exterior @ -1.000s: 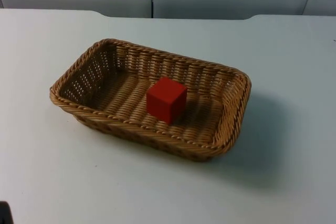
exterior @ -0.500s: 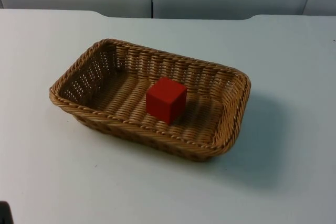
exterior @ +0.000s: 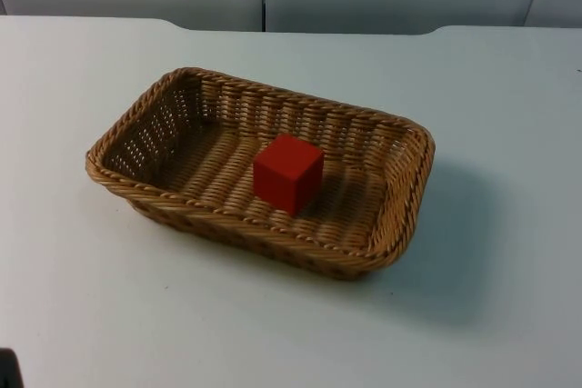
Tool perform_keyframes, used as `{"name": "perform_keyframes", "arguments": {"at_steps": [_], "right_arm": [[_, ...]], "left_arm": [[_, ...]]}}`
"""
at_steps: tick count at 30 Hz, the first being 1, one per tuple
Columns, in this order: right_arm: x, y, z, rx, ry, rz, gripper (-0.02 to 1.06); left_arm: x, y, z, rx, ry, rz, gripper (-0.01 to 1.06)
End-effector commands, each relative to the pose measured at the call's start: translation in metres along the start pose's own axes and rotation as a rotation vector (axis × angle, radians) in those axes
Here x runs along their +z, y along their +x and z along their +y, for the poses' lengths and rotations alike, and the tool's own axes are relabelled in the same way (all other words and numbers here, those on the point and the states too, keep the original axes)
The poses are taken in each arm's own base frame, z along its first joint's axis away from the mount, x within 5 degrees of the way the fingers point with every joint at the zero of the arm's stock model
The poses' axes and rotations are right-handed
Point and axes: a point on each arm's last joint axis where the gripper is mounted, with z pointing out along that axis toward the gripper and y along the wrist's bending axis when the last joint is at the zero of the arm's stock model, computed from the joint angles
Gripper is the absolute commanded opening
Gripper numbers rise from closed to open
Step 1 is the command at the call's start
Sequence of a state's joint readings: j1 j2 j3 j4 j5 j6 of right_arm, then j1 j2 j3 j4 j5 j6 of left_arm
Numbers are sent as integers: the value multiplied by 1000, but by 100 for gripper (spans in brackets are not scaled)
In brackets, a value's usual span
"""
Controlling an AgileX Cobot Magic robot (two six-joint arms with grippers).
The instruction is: Pick up the basket with the left hand and place the cube into the basket with the right hand.
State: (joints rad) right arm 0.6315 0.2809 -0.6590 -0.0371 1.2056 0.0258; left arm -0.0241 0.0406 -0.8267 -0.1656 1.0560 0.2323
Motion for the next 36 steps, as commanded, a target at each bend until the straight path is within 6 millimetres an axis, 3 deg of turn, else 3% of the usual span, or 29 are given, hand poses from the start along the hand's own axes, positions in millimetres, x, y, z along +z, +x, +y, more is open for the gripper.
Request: {"name": "perform_keyframes", "arguments": {"at_steps": [1,4,10,24,30,36], "right_arm": [[8,11,4,5,-40,-42,0],[11,28,5,-6,-53,-86,0],[-6,42,4,-32,-45,-242,0],[0,41,5,-28,-53,-259,0],[0,41,5,-20,-45,-258,0],[1,41,6,100,124,-256,0]], "left_arm": [[-8,5,-3,-8,5,-31,0],[-8,9,-4,-8,17,18,0],[8,27,-3,-12,23,127,0],[53,76,-5,-58,65,295,0],[52,75,-5,-58,60,291,0],[52,75,-5,-58,60,291,0]]}}
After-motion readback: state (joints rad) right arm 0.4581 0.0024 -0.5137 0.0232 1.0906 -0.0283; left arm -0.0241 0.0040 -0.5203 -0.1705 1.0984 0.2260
